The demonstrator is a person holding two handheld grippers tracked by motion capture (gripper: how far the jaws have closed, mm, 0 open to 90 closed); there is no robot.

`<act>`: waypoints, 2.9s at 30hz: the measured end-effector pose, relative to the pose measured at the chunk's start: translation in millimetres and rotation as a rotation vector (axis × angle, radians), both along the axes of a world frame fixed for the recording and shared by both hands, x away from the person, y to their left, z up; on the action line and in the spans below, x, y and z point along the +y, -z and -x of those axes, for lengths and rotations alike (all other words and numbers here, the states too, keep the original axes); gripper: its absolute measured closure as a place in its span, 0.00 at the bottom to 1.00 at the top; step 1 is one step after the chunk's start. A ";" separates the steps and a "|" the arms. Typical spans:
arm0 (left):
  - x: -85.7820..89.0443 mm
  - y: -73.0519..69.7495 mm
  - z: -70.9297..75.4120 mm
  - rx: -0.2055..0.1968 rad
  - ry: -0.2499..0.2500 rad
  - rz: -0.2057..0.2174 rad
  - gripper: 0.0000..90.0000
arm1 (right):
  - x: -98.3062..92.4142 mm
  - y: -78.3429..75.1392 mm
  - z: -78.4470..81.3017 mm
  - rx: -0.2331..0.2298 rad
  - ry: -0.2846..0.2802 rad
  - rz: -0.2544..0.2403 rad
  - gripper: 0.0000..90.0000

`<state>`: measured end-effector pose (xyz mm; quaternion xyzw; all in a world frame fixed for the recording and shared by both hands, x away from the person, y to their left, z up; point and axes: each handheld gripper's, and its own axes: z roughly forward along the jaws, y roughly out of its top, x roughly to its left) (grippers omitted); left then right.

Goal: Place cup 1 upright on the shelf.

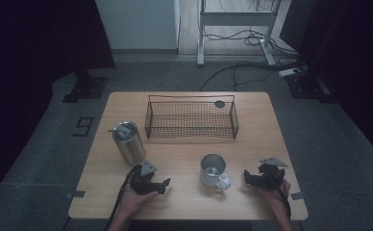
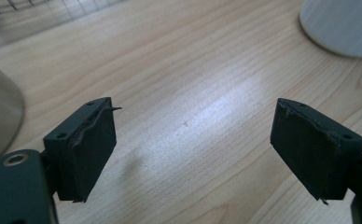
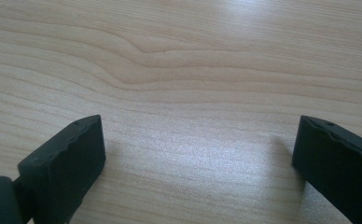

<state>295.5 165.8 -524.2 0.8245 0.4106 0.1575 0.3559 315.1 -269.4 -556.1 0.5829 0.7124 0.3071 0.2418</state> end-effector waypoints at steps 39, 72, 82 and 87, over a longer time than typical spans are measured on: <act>75.5 -43.0 8.7 -0.119 -0.205 0.126 0.16 | -0.9 0.1 -1.3 -0.007 0.003 -0.003 0.05; 95.6 -42.1 -20.8 -0.153 -0.285 0.121 0.03 | -1.0 -0.1 -1.4 -0.007 0.005 -0.002 0.05; 97.0 -43.6 -36.2 -0.151 -0.310 0.114 0.00 | -1.1 0.0 -1.4 -0.008 0.005 -0.003 0.05; 97.7 -40.8 -46.1 -0.147 -0.319 0.116 0.00 | -1.1 0.0 -1.4 -0.008 0.005 -0.003 0.05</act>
